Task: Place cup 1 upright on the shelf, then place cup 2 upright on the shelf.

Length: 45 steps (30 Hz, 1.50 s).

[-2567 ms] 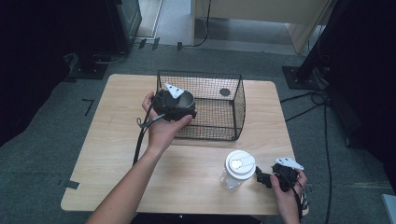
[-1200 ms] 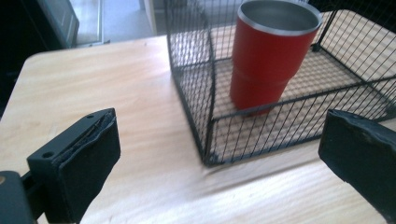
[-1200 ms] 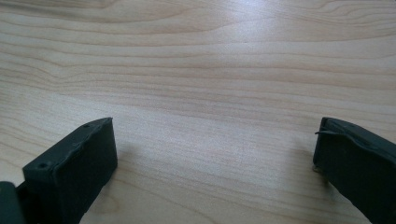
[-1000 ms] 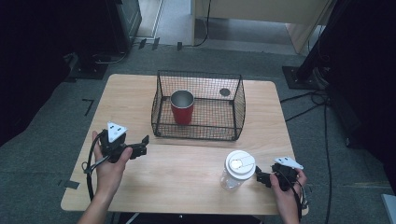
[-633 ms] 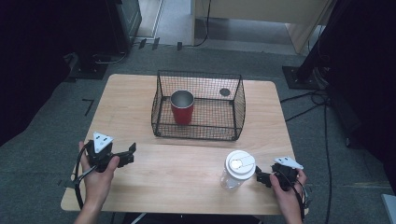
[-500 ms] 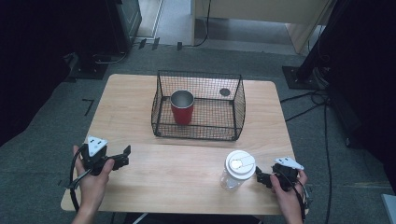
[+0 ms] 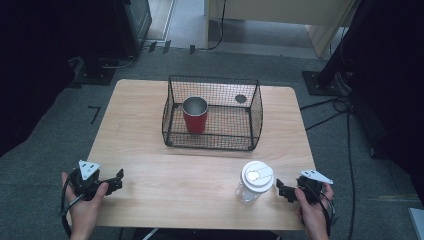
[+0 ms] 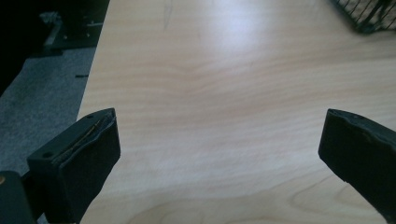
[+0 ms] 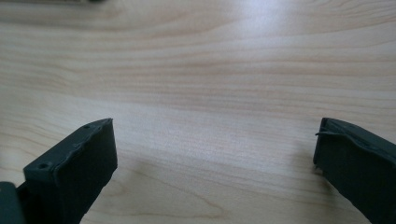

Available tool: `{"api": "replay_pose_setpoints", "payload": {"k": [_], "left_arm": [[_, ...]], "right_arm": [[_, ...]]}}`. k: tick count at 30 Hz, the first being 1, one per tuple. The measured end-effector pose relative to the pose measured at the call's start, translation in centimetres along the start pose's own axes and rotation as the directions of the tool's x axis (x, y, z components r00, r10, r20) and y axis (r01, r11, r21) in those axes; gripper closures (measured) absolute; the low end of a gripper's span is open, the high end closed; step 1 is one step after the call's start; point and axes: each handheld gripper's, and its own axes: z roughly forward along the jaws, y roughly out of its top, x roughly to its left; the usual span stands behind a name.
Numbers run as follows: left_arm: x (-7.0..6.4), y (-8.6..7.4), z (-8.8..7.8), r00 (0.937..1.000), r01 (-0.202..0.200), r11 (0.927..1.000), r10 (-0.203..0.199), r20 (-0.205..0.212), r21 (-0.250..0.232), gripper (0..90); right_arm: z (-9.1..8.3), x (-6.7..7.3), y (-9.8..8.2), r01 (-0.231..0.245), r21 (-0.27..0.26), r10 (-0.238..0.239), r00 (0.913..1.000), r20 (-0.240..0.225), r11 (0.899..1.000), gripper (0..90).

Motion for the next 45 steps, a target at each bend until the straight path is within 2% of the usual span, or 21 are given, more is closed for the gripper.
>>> {"api": "replay_pose_setpoints", "payload": {"k": [3, 5, 7, 9, 16, 19, 25, 31, 34, 39, 45], "left_arm": [[0.7, -0.8, 0.6, 0.9999, 0.002, 0.9997, -0.002, -0.012, 0.025, 0.0], [1.0, -1.0, 0.9, 0.9997, -0.001, 0.9991, 0.002, -0.024, 0.043, 0.0], [1.1, -1.3, 1.2, 0.9993, -0.009, 0.9982, 0.011, -0.034, 0.059, 0.0], [1.2, -1.4, 1.4, 0.9992, -0.015, 0.9972, 0.018, -0.036, 0.073, 0.0], [1.0, -1.4, 1.7, 0.9982, -0.040, 0.9946, 0.044, -0.040, 0.096, 0.0], [0.9, -1.4, 1.7, 0.9987, -0.038, 0.9940, 0.042, -0.030, 0.102, 0.0], [0.9, -1.4, 1.7, 0.9985, -0.051, 0.9934, 0.053, -0.016, 0.102, 0.0], [0.8, -1.4, 1.8, 0.9988, -0.044, 0.9926, 0.042, 0.025, 0.113, 0.0], [0.9, -1.3, 2.0, 0.9978, -0.029, 0.9913, 0.021, 0.063, 0.128, 0.0], [1.0, -1.3, 2.0, 0.9975, -0.028, 0.9911, 0.019, 0.067, 0.130, 0.0], [1.0, -1.3, 2.0, 0.9974, -0.028, 0.9910, 0.019, 0.069, 0.131, 0.0]], "right_arm": [[-0.8, -0.2, 0.0, 0.005, -0.020, -0.005, 1.0000, 0.007, 1.000, 0.0], [-1.3, -0.1, -0.2, 0.027, -0.032, -0.026, 0.9993, 0.027, 0.999, 0.0], [-1.7, 0.0, -0.2, 0.044, -0.035, -0.043, 0.9987, 0.028, 0.998, 0.0], [-2.3, 0.3, -0.2, 0.045, -0.046, -0.044, 0.9990, 0.011, 0.998, 0.0], [-4.2, 2.0, 0.6, 0.099, -0.082, -0.104, 0.9933, -0.051, 0.992, 0.0], [-5.2, 3.0, 0.9, 0.124, -0.097, -0.133, 0.9867, -0.093, 0.988, 0.0], [-6.3, 4.5, 1.0, 0.155, -0.110, -0.169, 0.9768, -0.131, 0.982, 0.0], [-6.9, 5.0, 1.1, 0.161, -0.117, -0.180, 0.9681, -0.175, 0.980, 0.0], [-7.2, 5.1, 1.1, 0.163, -0.127, -0.185, 0.9632, -0.194, 0.979, 0.0], [-7.7, 5.8, 1.1, 0.178, -0.133, -0.205, 0.9516, -0.229, 0.975, 0.0], [-7.8, 7.3, 1.2, 0.206, -0.138, -0.237, 0.9354, -0.263, 0.969, 0.0]]}}
